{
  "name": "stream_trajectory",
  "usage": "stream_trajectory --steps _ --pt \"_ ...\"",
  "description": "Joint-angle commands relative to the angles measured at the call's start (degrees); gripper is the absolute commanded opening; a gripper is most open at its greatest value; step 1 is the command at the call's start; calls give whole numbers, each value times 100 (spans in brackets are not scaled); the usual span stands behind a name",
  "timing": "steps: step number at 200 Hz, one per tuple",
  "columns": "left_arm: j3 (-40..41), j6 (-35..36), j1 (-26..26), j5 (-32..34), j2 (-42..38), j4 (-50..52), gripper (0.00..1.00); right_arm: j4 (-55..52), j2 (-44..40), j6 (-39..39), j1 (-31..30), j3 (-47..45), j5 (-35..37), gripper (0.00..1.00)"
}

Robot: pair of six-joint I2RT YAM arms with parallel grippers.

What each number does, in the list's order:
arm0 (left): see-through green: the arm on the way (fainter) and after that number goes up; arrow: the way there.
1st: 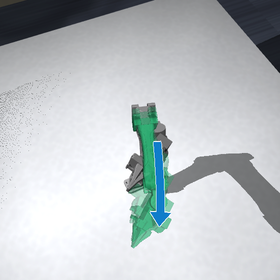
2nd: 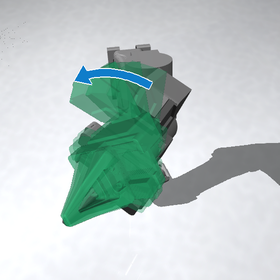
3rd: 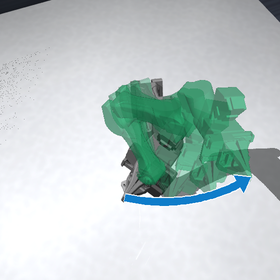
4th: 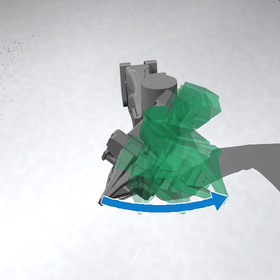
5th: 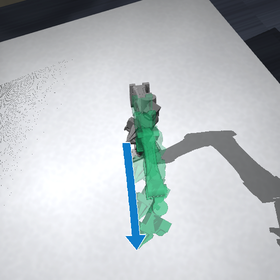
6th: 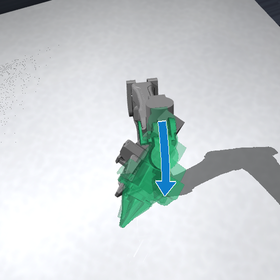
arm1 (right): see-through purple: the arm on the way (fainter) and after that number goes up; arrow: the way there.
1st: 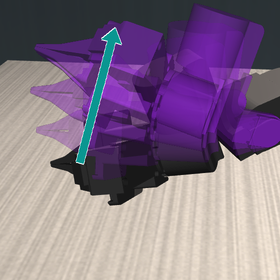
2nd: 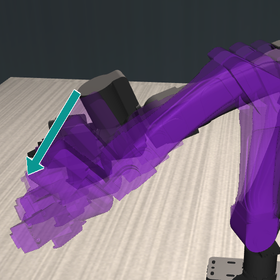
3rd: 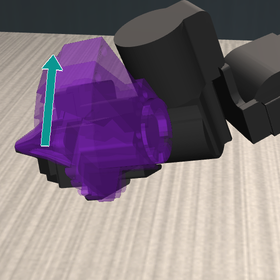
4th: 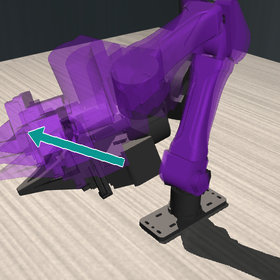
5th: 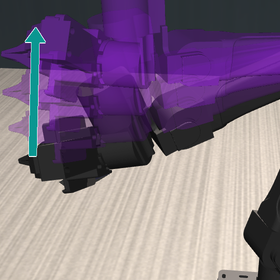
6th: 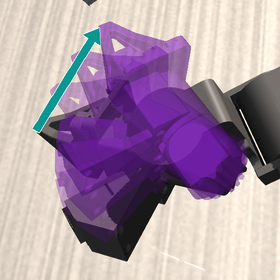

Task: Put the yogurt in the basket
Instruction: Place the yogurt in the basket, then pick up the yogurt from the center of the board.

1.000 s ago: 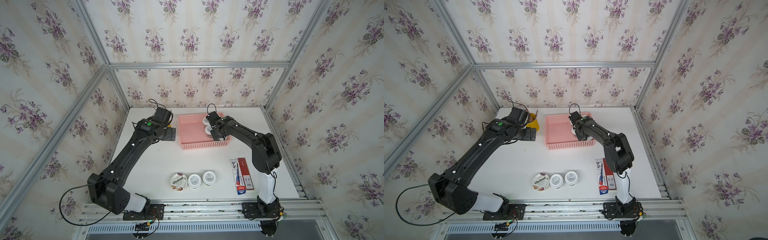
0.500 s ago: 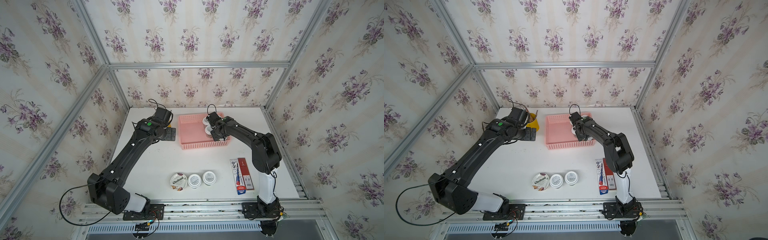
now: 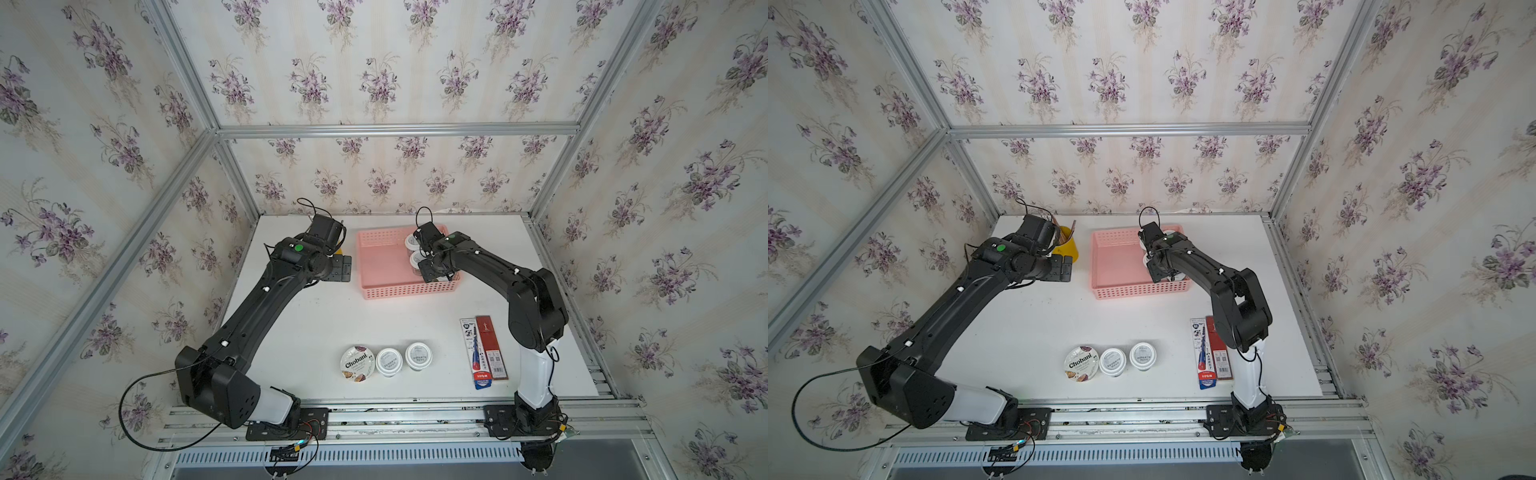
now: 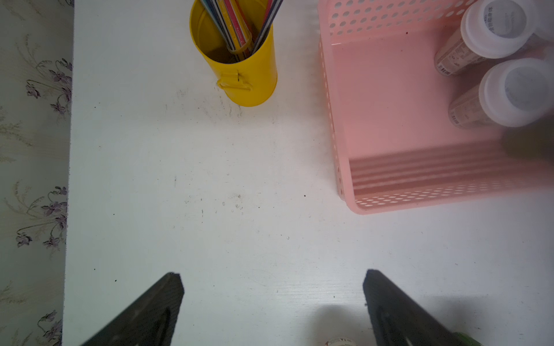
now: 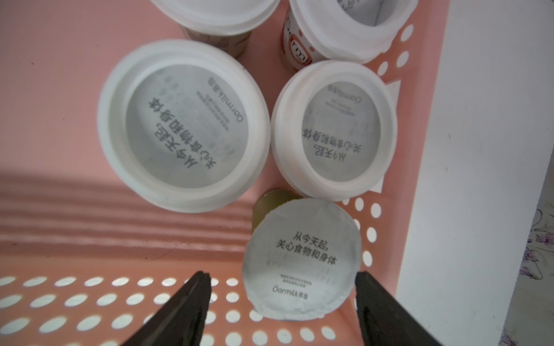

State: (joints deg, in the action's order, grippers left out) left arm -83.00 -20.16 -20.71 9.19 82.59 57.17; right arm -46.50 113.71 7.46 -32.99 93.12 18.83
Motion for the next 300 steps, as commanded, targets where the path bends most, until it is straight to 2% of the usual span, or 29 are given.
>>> stream_trajectory --steps 1,55,119,171,202,245,279,300 --pt "-6 -58 1 109 -46 -58 99 34 -204 26 -40 -4 -283 80" --pt "-15 -110 -30 65 -111 38 99 88 -1165 181 -421 -649 -905 80" --pt "134 -145 -88 -106 -287 39 99 44 -2830 477 -1578 -2281 -1599 80" --pt "201 -173 -133 -150 -396 51 99 -98 -3667 931 -2390 -3191 -1771 83" --pt "265 -193 -135 -145 -415 45 99 63 -3796 1147 -2821 -3469 -1789 89" --pt "284 -197 -149 -130 -438 51 99 303 -3616 1268 -3122 -3605 -1723 92" --pt "310 -190 -152 -78 -436 61 99 361 -3397 1282 -3150 -3694 -1651 81" --pt "320 -175 -146 -50 -428 55 99 395 -3323 1289 -3152 -3743 -1604 80"
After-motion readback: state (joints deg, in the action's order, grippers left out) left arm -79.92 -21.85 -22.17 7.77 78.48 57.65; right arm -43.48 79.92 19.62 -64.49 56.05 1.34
